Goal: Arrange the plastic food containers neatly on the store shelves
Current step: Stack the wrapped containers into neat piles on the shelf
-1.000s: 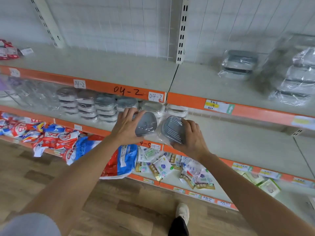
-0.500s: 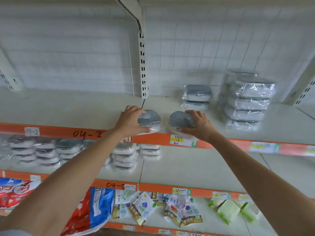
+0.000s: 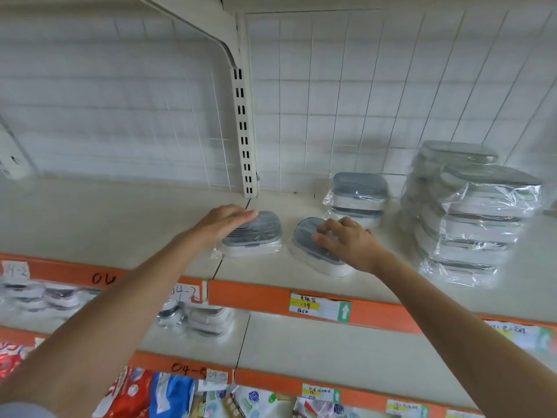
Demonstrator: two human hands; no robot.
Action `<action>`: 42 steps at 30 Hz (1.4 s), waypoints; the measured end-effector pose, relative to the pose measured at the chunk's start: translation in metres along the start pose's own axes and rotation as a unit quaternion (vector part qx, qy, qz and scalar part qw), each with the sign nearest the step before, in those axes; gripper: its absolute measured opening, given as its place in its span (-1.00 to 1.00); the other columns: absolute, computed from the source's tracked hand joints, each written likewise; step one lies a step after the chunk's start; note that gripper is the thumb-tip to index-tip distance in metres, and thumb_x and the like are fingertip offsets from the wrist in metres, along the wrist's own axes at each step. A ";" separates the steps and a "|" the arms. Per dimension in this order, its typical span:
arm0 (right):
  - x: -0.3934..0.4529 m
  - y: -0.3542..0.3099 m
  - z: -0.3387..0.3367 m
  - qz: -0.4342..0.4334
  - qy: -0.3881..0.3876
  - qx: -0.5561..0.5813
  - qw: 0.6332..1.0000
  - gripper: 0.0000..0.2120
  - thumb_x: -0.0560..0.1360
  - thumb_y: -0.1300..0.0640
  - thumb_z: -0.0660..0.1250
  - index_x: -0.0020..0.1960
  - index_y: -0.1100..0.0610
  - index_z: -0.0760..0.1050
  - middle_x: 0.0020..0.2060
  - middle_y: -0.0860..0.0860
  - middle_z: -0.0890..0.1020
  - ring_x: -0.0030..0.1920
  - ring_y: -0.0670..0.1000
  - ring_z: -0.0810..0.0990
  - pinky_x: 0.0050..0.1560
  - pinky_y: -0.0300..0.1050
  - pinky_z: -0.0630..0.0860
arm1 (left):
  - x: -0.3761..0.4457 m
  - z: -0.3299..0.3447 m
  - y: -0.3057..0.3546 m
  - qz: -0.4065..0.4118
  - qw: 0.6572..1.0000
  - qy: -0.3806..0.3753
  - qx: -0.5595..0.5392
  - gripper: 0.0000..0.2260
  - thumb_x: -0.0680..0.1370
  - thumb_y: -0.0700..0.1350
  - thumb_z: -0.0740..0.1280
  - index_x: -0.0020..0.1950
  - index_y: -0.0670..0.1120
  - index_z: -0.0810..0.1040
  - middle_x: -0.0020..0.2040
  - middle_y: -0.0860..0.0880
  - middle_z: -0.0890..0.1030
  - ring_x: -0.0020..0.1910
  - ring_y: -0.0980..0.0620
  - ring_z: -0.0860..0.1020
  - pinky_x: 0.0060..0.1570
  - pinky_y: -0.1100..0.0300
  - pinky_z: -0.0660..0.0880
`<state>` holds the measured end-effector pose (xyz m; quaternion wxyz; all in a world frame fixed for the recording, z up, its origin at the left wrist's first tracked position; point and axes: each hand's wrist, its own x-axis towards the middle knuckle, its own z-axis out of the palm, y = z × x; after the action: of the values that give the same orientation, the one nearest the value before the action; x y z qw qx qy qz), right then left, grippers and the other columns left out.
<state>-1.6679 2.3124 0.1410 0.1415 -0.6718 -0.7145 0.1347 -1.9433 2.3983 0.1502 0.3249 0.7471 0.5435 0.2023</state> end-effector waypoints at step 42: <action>0.068 0.028 -0.177 0.030 0.048 -0.137 0.989 -0.25 0.47 0.18 0.36 0.52 0.20 0.02 0.49 0.11 0.13 0.47 0.08 0.16 0.39 -0.12 0.16 | 0.130 0.042 0.194 0.274 0.957 0.054 0.084 -0.31 0.31 0.01 0.55 0.34 -0.12 0.33 0.25 -0.07 0.38 0.26 -0.04 0.31 0.18 0.13 0.34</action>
<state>-1.5778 2.3820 0.2952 0.0777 -0.7118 -0.6981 0.0074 -1.7410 2.4716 0.2512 0.1633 0.8798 0.3499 0.2773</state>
